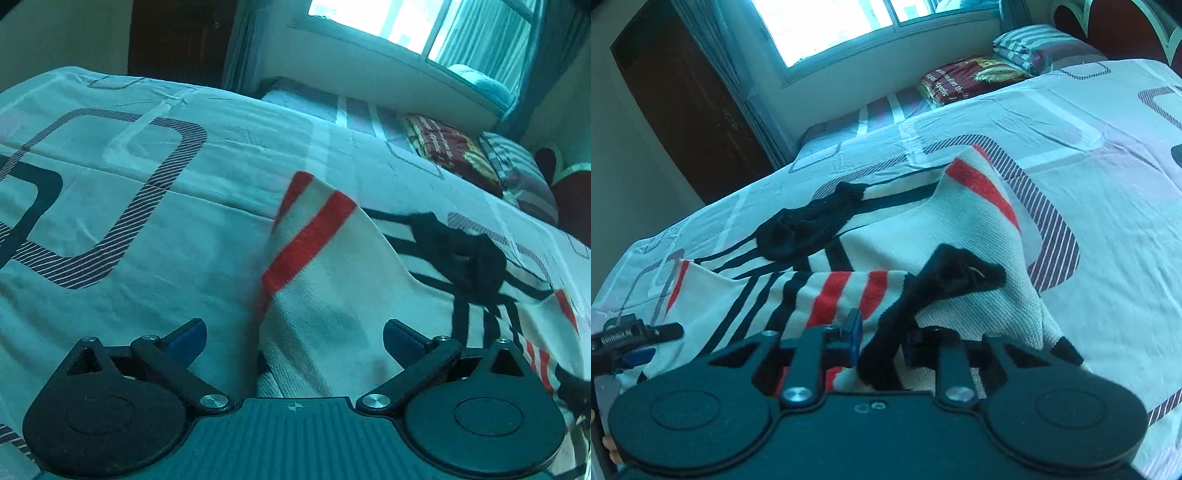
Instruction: Fold small clothes
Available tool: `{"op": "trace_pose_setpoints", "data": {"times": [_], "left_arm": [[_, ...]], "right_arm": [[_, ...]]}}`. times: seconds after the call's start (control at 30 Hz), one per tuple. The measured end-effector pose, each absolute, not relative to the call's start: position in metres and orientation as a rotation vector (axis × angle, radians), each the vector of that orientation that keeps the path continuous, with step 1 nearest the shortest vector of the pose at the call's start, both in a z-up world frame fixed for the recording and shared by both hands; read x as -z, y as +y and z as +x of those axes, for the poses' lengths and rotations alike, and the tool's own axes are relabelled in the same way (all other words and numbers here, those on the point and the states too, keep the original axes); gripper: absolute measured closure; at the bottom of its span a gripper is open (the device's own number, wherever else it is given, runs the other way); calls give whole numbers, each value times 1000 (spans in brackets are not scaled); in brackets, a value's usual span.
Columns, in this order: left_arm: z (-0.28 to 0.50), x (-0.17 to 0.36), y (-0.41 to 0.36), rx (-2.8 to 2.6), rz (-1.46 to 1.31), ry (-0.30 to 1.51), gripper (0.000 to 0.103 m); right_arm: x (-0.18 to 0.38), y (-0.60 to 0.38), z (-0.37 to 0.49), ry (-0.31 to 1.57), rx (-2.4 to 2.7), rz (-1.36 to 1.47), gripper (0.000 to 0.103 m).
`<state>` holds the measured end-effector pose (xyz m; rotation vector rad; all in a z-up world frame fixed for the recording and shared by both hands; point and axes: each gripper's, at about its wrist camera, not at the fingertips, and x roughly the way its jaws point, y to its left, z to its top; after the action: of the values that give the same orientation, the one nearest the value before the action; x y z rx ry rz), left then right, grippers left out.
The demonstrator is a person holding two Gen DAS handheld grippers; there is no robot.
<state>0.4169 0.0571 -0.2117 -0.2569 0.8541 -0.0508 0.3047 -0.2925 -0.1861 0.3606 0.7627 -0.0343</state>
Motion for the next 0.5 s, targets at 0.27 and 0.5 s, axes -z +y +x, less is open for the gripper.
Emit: {"op": "trace_pose_setpoints", "data": {"times": [0.27,0.5], "left_arm": [[450,229,59,125,-330,865,66],[444,226,79,28,-390,774,91]], "right_arm": [[185,-282,318,714,7,327,92],[144,-262,335,566,-68,159,95]]}}
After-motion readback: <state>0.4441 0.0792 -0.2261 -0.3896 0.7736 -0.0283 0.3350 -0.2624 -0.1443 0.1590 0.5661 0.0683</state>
